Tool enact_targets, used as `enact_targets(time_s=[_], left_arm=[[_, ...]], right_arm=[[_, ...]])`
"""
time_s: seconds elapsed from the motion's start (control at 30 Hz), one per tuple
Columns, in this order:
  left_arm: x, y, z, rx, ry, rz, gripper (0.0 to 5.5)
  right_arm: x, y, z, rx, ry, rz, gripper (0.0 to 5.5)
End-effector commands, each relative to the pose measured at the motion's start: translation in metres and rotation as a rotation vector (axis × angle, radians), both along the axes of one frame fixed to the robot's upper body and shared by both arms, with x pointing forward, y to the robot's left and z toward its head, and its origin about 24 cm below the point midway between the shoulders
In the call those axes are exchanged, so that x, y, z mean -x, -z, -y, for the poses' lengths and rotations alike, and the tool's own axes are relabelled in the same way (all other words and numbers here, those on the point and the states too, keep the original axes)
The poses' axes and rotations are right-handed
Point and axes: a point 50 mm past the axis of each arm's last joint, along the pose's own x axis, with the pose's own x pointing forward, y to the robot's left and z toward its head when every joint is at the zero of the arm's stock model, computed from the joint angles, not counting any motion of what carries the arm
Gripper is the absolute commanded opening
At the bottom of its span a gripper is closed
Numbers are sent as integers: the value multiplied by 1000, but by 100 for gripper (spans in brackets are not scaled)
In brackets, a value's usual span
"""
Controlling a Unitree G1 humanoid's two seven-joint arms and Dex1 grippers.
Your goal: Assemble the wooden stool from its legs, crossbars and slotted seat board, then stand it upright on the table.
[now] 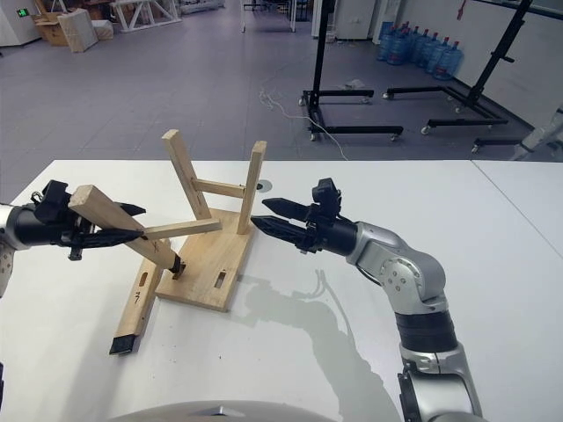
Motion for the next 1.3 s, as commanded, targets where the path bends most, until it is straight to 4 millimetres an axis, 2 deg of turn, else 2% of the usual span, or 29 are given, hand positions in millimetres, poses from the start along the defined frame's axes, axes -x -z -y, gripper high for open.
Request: enact_targets(time_s=[0.03,0.3,0.6,0.77,0.87,1.07,1.17,1.3], left_arm=[[-4,-8,-1,-34,11,32,204],[-4,21,13,-63,73,-20,204],[6,23,29,-150,206,-49,204],[13,30,31,-170,245,-114,204],[16,31,31,-138,251,-165,204],[16,34,41,79,240,-286,204],[21,44,51,92,228,-278,204],[33,63,60,-18,219,-253,204]], right_arm=[[2,1,-2,7,9,9,337],[0,-1,0,14,14,14,337],[0,2,0,23,15,13,337],[-1,3,0,29,30,19,337],[-3,3,2,28,41,24,337],[-8,-1,3,4,63,34,337],[-9,-2,4,2,67,39,337],[-11,-4,5,4,71,46,337]])
